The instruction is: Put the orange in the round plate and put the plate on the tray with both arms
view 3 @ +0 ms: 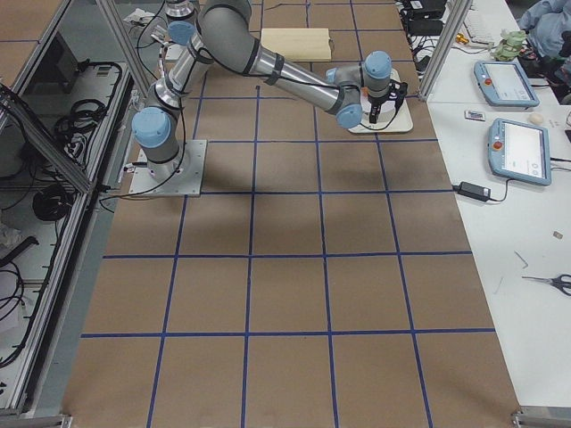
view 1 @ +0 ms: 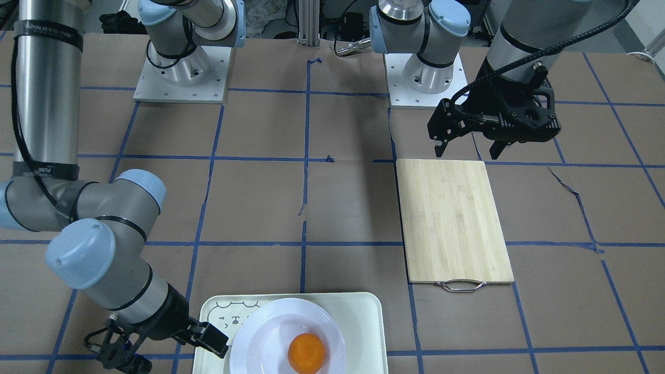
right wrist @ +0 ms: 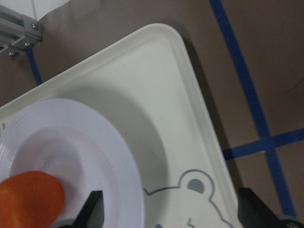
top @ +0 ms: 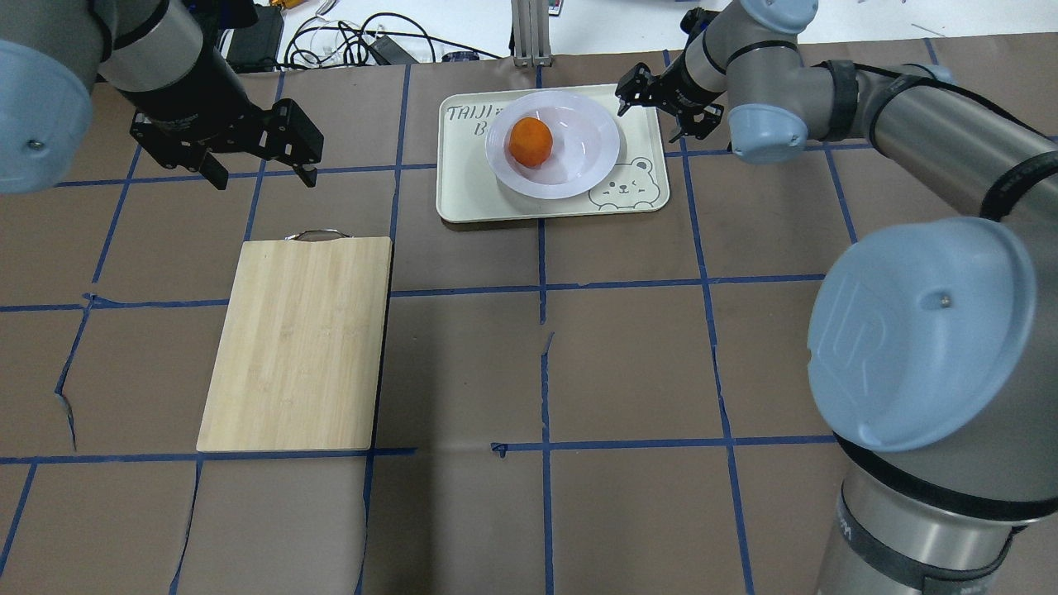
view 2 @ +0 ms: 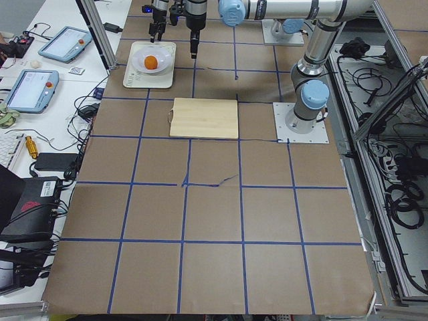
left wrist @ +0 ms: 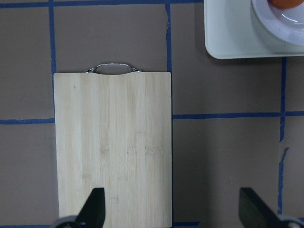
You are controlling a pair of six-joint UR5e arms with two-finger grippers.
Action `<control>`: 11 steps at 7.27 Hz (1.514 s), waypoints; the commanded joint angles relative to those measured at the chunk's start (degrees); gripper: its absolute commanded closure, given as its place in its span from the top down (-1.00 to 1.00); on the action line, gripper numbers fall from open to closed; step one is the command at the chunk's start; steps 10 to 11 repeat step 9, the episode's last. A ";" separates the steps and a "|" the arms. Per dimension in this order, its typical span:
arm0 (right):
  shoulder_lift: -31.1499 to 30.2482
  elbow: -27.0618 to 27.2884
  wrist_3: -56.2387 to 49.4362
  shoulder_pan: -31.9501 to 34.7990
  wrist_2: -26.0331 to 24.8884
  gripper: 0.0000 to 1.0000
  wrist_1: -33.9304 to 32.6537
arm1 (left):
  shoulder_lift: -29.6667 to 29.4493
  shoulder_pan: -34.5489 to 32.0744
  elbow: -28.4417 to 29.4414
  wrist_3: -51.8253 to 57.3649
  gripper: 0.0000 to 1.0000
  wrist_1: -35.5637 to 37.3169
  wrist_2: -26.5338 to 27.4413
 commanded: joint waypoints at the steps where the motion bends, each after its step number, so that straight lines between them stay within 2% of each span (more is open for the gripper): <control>1: -11.51 0.33 -13.95 -0.34 -15.14 1.00 17.47 | 0.04 -0.17 -0.23 0.08 1.00 0.03 -0.17; 3: -23.30 0.69 -13.73 0.10 -14.83 1.00 33.94 | 0.21 0.09 -0.15 0.08 1.00 -0.24 0.00; 4: -27.96 0.95 -13.81 0.97 -14.91 1.00 38.71 | 0.56 0.18 -0.14 0.08 1.00 -0.33 0.00; 6: -32.74 0.95 -14.16 1.24 -14.91 1.00 41.56 | 0.56 0.27 -0.23 0.08 1.00 -0.33 -0.09; 11: -32.58 0.95 -14.43 1.24 -14.92 1.00 41.57 | 0.56 0.27 -0.32 0.08 1.00 -0.33 0.00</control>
